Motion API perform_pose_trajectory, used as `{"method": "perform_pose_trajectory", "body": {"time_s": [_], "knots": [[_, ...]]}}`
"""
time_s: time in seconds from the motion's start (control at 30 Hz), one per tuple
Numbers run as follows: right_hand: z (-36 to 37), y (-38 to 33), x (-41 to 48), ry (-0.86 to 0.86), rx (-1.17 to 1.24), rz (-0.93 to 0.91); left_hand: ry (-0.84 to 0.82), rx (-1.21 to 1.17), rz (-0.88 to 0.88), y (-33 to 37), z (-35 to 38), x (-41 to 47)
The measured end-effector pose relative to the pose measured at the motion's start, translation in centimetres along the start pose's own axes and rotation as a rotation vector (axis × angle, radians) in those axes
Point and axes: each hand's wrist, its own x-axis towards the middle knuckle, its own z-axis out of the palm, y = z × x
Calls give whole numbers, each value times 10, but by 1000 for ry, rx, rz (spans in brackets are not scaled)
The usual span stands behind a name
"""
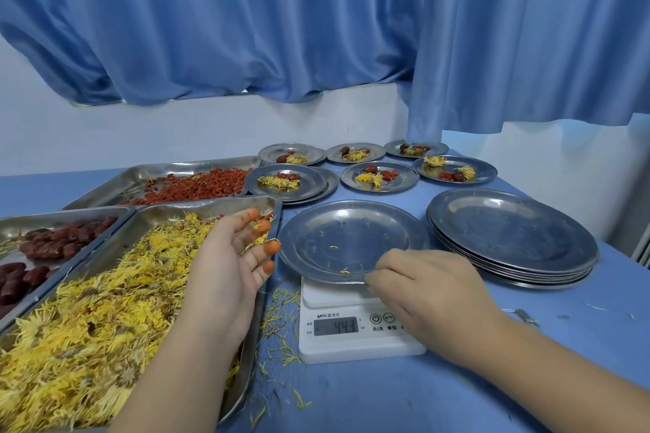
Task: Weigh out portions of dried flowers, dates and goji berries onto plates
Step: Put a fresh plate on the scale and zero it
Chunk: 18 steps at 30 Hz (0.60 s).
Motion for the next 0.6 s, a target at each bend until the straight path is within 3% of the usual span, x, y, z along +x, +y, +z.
{"method": "perform_pose_trajectory", "body": {"time_s": [0.33,0.5,0.6], "knots": [[-23,4,-2,-121,99,26,-14,6,-7,1,0,-1],[-33,19,-24,-498,166,129,-24,26,-13,-1,0,0],[-32,26,-33,-555,203,185,-25,40,-17,-2,1,1]]}}
